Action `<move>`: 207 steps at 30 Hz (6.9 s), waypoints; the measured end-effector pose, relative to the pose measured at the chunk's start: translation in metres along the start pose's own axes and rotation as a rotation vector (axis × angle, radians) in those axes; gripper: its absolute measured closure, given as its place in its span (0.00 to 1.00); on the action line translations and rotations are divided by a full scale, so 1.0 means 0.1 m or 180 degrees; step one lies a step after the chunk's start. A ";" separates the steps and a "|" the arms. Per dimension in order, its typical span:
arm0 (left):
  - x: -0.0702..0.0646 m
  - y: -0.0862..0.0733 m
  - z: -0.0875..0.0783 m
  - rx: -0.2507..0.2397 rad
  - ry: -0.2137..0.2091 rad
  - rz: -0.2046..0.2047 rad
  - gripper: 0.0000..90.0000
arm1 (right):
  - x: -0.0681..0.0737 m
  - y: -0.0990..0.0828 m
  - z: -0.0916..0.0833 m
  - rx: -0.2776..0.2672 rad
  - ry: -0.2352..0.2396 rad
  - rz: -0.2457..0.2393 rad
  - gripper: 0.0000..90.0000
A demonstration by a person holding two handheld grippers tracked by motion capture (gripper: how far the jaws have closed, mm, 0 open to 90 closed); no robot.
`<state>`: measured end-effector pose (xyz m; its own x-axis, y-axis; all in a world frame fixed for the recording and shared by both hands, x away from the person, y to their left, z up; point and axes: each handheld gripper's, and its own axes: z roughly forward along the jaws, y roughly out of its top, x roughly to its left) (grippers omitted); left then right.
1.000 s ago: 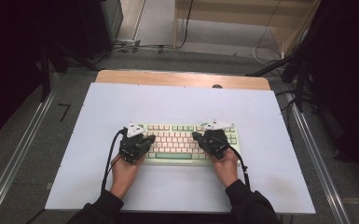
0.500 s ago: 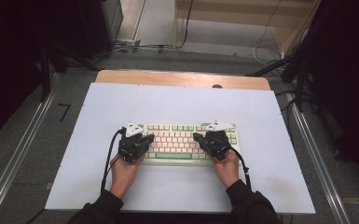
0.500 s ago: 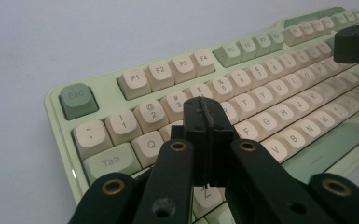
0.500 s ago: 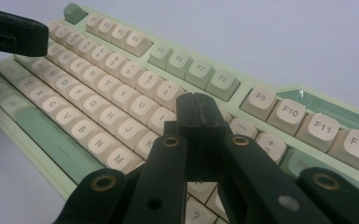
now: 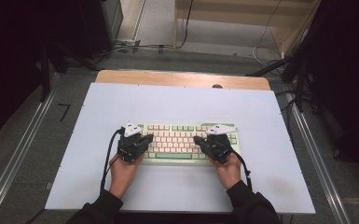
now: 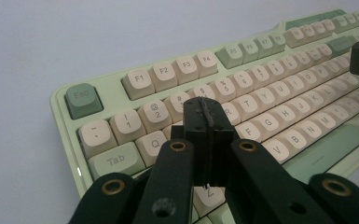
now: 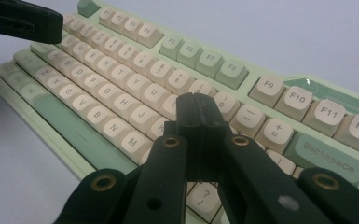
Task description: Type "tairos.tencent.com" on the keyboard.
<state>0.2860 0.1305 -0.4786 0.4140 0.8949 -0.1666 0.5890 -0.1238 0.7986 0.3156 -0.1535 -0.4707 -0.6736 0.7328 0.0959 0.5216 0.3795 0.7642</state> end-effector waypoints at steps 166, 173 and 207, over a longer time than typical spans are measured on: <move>-0.36 0.15 0.47 0.0185 -0.0171 0.0170 1.00 | 0.11 0.00 0.09 -0.0015 0.0034 -0.0086 0.97; -0.35 0.15 0.48 0.0195 -0.0176 0.0173 1.00 | 0.11 0.00 0.09 -0.0016 0.0033 -0.0083 0.97; -0.25 0.19 0.25 0.0054 -0.0203 0.0096 1.00 | 0.12 0.00 0.08 -0.0018 0.0046 -0.0085 0.97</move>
<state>0.3044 0.0952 -0.4740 0.4748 0.8616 -0.1794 0.5871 -0.1582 0.7939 0.3115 -0.1401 -0.4749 -0.6946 0.7144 0.0846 0.5004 0.3954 0.7702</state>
